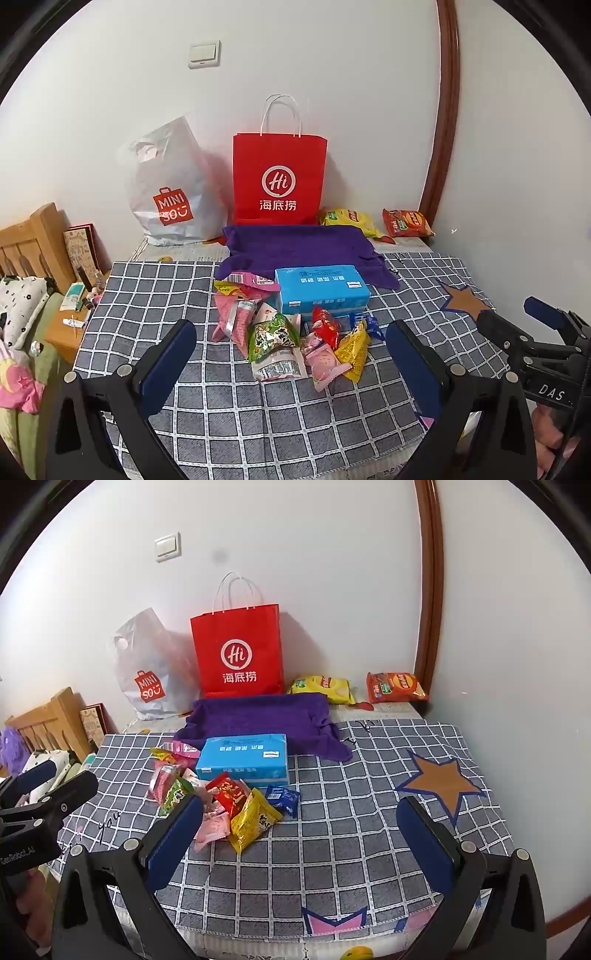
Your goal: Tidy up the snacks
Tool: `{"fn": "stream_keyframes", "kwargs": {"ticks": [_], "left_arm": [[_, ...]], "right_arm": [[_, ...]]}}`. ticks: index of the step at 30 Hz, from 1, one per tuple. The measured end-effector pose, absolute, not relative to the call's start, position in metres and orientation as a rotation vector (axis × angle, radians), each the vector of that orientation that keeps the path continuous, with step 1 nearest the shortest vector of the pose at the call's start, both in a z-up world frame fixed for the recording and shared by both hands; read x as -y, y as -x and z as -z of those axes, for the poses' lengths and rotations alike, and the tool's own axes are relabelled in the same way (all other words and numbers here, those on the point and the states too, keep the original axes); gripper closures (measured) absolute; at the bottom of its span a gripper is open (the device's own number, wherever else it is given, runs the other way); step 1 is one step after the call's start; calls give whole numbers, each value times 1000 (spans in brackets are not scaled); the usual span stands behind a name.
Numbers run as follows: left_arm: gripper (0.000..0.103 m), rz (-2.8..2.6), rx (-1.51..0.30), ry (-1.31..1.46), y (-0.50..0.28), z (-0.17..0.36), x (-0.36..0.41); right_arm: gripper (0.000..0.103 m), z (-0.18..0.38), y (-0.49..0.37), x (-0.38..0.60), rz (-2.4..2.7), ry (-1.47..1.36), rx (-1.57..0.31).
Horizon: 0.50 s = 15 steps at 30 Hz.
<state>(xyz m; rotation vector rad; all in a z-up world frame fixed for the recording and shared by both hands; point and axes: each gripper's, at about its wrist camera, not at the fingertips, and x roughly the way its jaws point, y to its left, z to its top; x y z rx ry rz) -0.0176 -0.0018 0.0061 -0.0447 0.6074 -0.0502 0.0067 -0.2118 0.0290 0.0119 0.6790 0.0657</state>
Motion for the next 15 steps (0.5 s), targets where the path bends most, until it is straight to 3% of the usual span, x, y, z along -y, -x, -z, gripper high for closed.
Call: {"fn": "stream_keyframes", "kwargs": {"ticks": [15], "left_arm": [[0,48,-611,53,18,-8,-4]], "right_arm": [[0,-30,-6,210,-67,-13,-676]]}}
